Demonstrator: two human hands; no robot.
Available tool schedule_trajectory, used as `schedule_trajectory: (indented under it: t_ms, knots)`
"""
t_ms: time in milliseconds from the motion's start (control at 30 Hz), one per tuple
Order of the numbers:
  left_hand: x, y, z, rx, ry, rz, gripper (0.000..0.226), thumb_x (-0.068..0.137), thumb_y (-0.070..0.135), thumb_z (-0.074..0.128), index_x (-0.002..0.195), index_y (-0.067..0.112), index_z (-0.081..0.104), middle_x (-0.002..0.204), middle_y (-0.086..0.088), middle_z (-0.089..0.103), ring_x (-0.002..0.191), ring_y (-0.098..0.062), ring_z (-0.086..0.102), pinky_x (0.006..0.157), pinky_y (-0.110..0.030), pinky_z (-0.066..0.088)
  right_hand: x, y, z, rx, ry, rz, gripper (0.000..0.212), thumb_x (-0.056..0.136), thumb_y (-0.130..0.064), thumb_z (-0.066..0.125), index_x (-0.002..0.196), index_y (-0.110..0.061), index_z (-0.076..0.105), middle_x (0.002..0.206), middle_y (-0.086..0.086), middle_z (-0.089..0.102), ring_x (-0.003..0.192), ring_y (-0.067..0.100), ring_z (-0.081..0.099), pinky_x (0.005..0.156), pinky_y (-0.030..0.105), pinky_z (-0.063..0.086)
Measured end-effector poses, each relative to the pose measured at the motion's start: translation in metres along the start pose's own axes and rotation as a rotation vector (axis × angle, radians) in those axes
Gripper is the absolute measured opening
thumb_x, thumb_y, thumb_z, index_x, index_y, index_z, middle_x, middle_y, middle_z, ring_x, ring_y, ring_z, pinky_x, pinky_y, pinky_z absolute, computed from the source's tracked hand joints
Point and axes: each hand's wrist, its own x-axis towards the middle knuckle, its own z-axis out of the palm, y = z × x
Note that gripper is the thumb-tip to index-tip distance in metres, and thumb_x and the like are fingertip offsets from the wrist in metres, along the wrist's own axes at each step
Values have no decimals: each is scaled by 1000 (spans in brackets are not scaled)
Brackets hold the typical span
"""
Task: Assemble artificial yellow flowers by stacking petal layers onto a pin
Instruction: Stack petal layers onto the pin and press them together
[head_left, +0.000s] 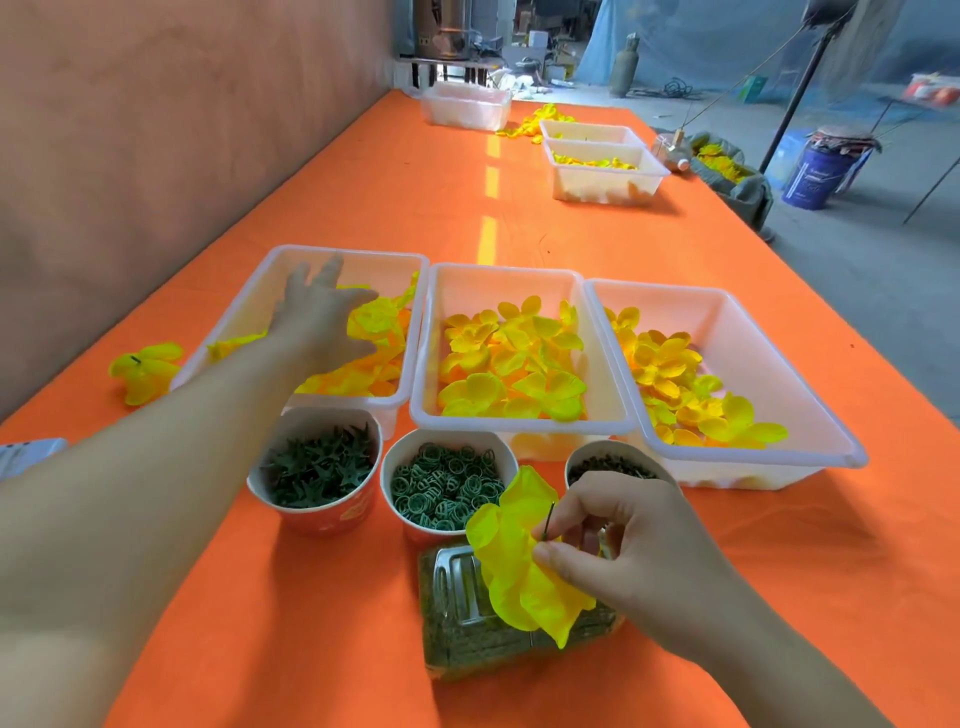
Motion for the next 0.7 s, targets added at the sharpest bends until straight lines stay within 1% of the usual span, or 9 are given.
schedule_trajectory:
  t_ms: [67, 133, 200, 300, 433, 500, 600, 633, 700]
  knots:
    - [7, 2, 8, 49, -39, 39, 52, 90, 40, 70, 140, 30, 55, 160, 0, 34, 151, -32, 12, 116, -53, 27, -1, 0, 0, -1, 7, 0, 29, 72, -16, 85, 65, -37, 67, 72, -5, 64, 67, 16, 60, 60, 20, 44]
    - [9, 2, 14, 101, -20, 52, 40, 93, 37, 66, 131, 25, 64, 142, -2, 57, 145, -30, 30, 110, -47, 35, -2, -1, -1, 1, 9, 4, 28, 73, -17, 85, 65, -37, 67, 72, -5, 65, 67, 16, 60, 61, 22, 46]
    - [7, 4, 15, 164, 29, 60, 32, 95, 31, 65, 126, 24, 69, 129, -5, 66, 131, -31, 46, 101, -43, 42, -3, -3, -1, -4, 7, 9, 25, 73, -18, 85, 66, -34, 68, 72, -7, 63, 68, 16, 60, 62, 26, 48]
    - [6, 9, 16, 179, 83, 39, 24, 93, 17, 63, 113, 23, 76, 120, -9, 69, 119, -36, 53, 94, -42, 45, -3, -4, 0, -18, 6, 11, 21, 74, -19, 84, 68, -32, 69, 71, -8, 62, 68, 14, 59, 61, 25, 48]
    - [1, 19, 11, 142, 161, 35, 11, 79, 13, 79, 89, 15, 78, 103, -11, 70, 108, -38, 52, 85, -41, 44, -3, -2, 0, -19, 5, 26, 19, 75, -18, 83, 69, -30, 71, 72, -11, 61, 67, 13, 59, 61, 20, 44]
    - [-1, 21, 10, 183, 146, 61, 17, 73, 21, 86, 79, 17, 71, 90, -7, 67, 103, -35, 51, 80, -38, 41, -4, -3, 0, -12, 8, 30, 18, 75, -18, 83, 69, -30, 71, 73, -13, 61, 67, 12, 59, 60, 21, 45]
    - [-4, 20, 10, 212, 49, 68, 43, 68, 50, 85, 71, 16, 59, 71, 0, 53, 85, -28, 49, 67, -32, 33, -5, -4, 0, -1, 7, 29, 17, 75, -19, 83, 69, -30, 72, 74, -13, 62, 67, 12, 60, 63, 30, 50]
    - [-6, 18, 11, 193, 21, 74, 45, 72, 55, 81, 72, 15, 60, 70, -1, 52, 79, -28, 49, 62, -31, 31, -5, -3, 0, -2, 7, 32, 16, 75, -19, 83, 69, -29, 72, 74, -13, 63, 67, 13, 60, 64, 33, 51]
    - [-8, 14, 15, 126, -13, 75, 45, 88, 54, 67, 76, 11, 63, 73, -5, 58, 75, -29, 53, 57, -30, 29, -5, -3, 0, -8, 11, 34, 14, 74, -20, 83, 70, -27, 73, 74, -12, 63, 67, 13, 60, 64, 36, 51]
